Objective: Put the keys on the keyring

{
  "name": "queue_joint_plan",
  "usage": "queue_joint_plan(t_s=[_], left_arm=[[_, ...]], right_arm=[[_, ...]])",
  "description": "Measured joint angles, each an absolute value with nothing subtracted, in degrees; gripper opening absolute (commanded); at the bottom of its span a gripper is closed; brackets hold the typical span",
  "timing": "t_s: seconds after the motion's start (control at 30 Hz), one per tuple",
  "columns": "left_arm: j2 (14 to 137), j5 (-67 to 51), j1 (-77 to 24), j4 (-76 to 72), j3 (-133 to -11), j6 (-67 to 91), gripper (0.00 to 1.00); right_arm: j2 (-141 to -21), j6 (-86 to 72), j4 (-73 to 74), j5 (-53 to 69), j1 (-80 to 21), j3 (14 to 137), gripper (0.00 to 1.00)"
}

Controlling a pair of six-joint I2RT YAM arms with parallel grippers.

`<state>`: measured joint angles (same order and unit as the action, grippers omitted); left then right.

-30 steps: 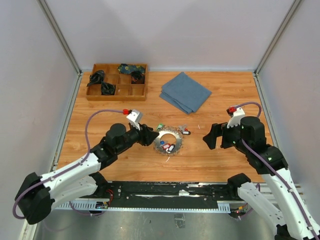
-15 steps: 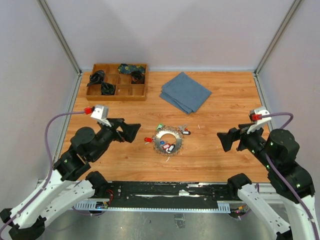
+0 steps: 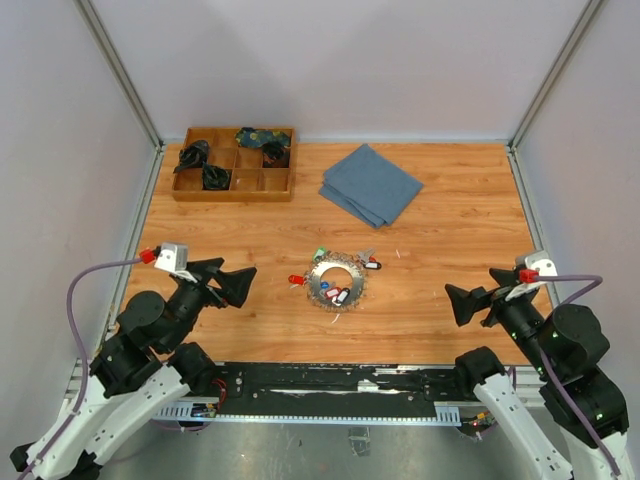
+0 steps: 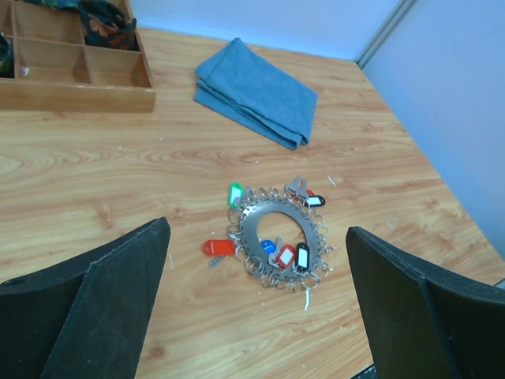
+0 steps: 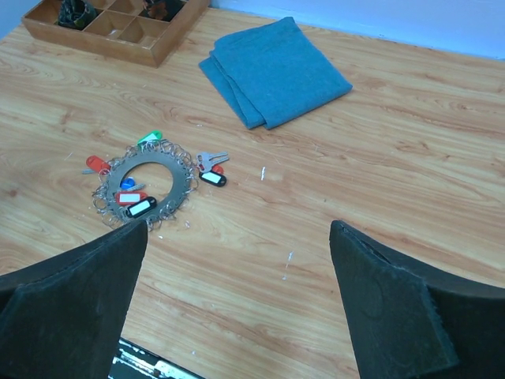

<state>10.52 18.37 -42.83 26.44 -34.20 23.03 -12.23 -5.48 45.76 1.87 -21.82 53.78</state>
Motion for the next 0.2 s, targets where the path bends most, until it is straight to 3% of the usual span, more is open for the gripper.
queue_joint_plan(t_s=[0.2], left_arm=[[9.2, 19.4, -42.8, 26.7, -34.2, 23.0, 1.0]], right_arm=[[-12.4, -5.7, 45.5, 1.3, -21.8, 53.6, 0.98]])
